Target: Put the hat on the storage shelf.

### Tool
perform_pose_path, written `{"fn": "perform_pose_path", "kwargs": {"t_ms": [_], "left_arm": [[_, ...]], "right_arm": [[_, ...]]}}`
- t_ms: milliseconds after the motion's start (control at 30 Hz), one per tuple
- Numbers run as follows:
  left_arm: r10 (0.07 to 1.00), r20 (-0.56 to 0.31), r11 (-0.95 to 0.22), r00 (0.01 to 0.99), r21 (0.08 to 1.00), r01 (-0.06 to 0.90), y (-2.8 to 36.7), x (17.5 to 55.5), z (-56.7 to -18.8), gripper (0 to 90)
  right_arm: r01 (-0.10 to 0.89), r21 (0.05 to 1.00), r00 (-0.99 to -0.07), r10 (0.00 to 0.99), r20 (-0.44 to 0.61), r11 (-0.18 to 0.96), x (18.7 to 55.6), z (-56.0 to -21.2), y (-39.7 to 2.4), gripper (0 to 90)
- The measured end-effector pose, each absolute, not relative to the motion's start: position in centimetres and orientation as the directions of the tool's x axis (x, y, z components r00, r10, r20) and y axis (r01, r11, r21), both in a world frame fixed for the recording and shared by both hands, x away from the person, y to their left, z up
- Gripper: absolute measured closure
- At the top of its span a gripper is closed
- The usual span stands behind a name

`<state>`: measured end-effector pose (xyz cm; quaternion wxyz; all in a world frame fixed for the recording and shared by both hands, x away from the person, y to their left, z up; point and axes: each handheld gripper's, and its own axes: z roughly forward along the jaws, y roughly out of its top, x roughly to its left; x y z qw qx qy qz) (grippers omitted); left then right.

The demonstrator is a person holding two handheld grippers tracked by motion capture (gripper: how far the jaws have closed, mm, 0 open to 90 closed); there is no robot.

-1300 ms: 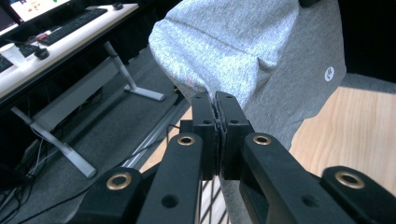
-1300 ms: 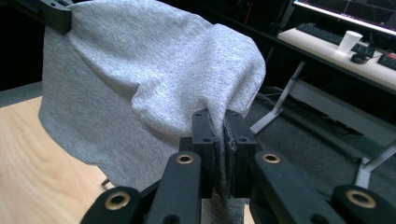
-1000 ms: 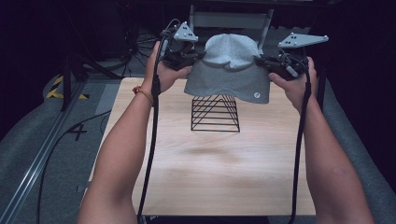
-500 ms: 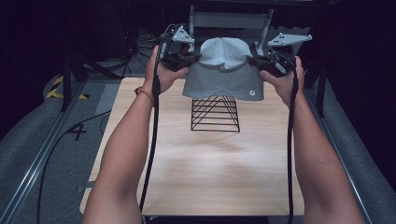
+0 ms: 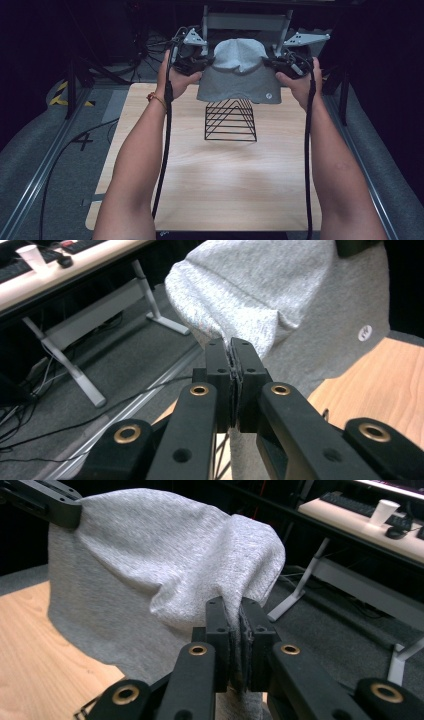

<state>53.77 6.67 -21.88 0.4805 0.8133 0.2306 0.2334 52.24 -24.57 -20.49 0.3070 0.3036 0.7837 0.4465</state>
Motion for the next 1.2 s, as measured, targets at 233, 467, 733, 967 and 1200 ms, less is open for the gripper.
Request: {"fn": "perform_pose_path", "kwargs": {"t_ms": [233,467,733,967,1200], "left_arm": [[0.577,0.137,-0.41,0.805,0.901,0.14,7.6,52.6,-22.0,88.0],[0.542,0.148,-0.404,0.827,0.909,0.102,8.1,50.6,-21.7,88.0],[0.516,0.161,-0.4,0.841,0.914,0.071,8.4,49.1,-22.0,88.0],[0.51,0.176,-0.424,0.842,0.903,0.068,8.3,48.5,-23.5,88.0],[0.521,0.161,-0.435,0.838,0.895,0.098,8.1,49.1,-25.4,88.0]], "right_arm": [[0.197,0.889,-0.65,0.734,-0.198,0.414,51.1,-21.0,-24.8,84.8],[0.173,0.902,-0.669,0.72,-0.186,0.395,49.6,-21.3,-25.5,84.8],[0.15,0.903,-0.683,0.703,-0.201,0.403,48.0,-21.7,-25.8,84.7],[0.139,0.898,-0.692,0.69,-0.213,0.417,47.1,-22.6,-25.9,84.7],[0.16,0.888,-0.693,0.69,-0.21,0.431,47.3,-24.1,-26.0,84.6]]}}
